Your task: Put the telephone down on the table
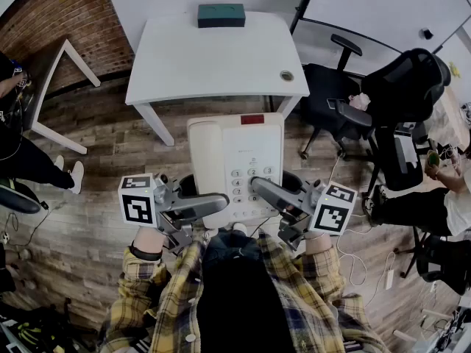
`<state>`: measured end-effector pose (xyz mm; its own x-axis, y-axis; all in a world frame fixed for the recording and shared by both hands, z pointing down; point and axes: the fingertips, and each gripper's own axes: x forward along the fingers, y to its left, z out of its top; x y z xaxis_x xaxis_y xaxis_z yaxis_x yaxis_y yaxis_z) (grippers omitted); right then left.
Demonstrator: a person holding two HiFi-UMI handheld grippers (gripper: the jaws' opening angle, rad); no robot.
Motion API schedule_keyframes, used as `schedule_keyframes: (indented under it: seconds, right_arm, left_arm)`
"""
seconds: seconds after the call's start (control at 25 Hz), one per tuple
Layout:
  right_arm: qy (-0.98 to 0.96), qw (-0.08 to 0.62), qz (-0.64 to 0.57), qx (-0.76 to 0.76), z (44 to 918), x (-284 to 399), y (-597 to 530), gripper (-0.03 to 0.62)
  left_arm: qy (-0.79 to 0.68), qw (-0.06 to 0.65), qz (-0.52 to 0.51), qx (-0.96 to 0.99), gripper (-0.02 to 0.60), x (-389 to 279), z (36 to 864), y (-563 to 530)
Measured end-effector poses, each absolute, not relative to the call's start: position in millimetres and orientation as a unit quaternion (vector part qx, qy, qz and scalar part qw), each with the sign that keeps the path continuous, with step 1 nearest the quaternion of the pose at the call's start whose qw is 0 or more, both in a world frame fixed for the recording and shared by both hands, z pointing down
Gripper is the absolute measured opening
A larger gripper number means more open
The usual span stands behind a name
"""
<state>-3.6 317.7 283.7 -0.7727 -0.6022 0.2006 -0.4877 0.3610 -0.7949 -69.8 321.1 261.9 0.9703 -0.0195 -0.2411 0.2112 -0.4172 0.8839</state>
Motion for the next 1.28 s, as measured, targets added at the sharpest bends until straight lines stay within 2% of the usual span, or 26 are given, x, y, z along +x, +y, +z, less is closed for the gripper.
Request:
schedule_keyframes:
  seconds: [1.28]
  right_arm:
    - [0.809,0.072,-0.464,-0.353,299,-55,293,0.247]
  left_arm:
    - [0.073,0.538,-0.084,0.836,0.397,-120,275,294]
